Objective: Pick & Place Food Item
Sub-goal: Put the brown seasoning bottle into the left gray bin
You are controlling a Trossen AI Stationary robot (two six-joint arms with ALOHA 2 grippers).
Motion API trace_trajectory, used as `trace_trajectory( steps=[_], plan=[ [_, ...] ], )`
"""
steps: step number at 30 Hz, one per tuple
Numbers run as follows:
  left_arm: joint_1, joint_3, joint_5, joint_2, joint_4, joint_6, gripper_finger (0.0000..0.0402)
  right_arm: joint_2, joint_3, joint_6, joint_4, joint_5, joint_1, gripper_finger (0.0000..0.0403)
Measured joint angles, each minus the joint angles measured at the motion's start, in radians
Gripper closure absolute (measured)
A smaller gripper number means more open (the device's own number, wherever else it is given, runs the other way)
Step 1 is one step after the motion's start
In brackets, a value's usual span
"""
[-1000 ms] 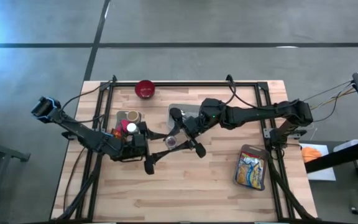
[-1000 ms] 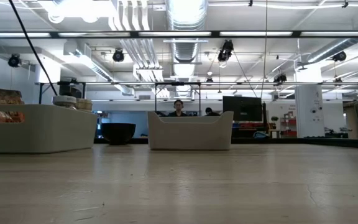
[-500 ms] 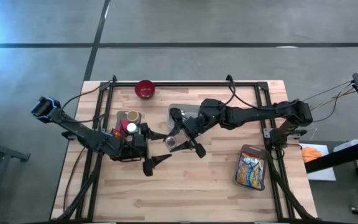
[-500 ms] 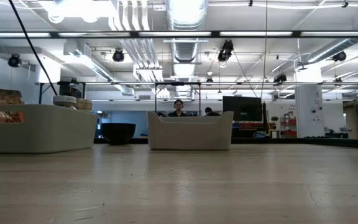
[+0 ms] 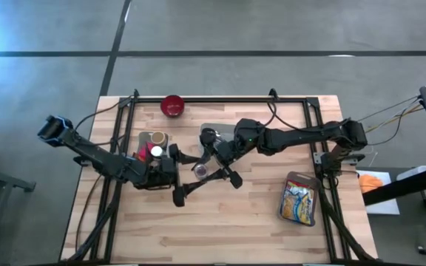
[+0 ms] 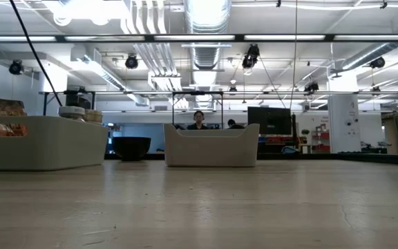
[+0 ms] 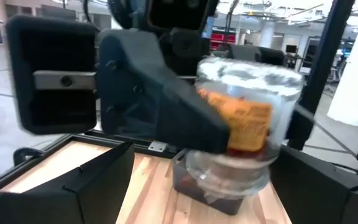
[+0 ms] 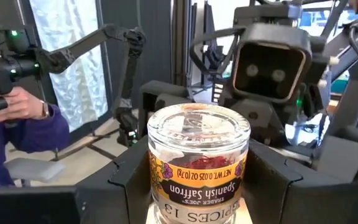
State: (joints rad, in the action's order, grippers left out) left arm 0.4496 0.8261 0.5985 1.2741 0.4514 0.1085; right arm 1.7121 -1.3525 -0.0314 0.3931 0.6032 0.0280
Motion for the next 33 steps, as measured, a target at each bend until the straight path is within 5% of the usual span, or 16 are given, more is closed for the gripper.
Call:
trace_trajectory(
  steps=[12, 20, 33],
  plan=[
    [-0.002, 0.0, -0.047, 0.016, 0.025, -0.064, 0.0044, 0.004, -0.001, 0.004, 0.053, 0.043, 0.0, 0.0218],
    [-0.002, 0.0, -0.147, 0.016, 0.071, -0.086, 0.0084, 0.004, -0.001, 0.002, 0.07, 0.061, 0.0, 0.0218],
    [-0.013, 0.0, -0.087, 0.02, 0.116, -0.049, 0.0096, 0.004, -0.001, -0.014, 0.099, 0.074, 0.002, 0.0218]
  ],
)
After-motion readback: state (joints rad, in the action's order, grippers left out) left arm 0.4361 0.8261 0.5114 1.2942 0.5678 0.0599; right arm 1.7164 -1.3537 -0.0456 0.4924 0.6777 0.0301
